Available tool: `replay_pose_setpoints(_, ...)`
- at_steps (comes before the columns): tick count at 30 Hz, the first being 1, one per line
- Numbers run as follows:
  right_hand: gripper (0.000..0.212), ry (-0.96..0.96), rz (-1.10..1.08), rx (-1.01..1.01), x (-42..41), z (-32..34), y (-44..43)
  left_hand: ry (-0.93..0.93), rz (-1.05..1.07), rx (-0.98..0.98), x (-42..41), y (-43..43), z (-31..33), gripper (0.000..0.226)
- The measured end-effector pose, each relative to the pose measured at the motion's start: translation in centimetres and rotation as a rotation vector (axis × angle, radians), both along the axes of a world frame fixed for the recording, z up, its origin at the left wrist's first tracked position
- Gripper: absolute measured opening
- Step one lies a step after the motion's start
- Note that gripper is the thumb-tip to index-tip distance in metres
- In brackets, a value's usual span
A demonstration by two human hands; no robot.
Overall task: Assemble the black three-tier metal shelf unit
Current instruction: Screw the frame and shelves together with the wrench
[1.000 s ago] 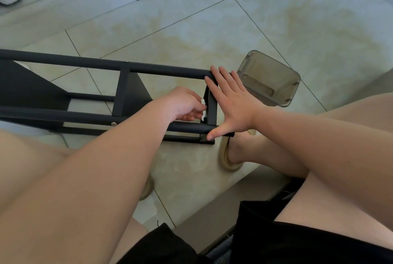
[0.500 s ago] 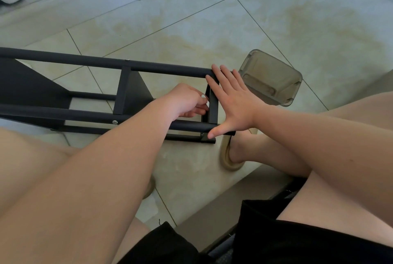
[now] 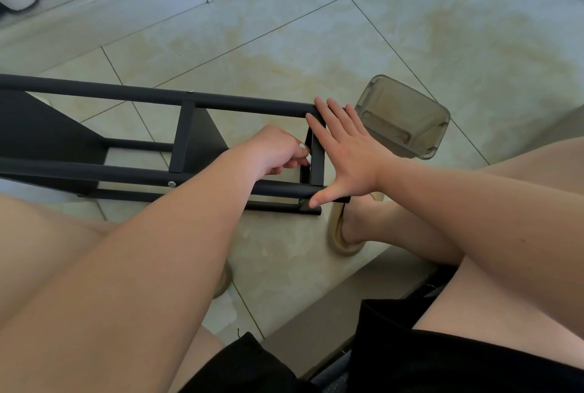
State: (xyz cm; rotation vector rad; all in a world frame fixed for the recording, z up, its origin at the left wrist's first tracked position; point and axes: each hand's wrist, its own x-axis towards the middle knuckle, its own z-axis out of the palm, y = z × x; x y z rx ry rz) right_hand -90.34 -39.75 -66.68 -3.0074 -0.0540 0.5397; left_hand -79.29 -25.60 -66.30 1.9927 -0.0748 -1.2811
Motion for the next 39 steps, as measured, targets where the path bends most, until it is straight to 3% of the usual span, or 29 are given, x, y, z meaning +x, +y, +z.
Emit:
replay_pose_setpoints(27,0.151,-0.013,0.001,0.004,0.0,0.1,0.1,0.099,-0.058,0.112,-0.2,0.0,0.9,0.008)
replay_pose_setpoints(39,0.151,-0.006,-0.002,0.007,0.0,0.1,0.1,-0.064,-0.432,0.212,-0.5,-0.1,3.0,0.027)
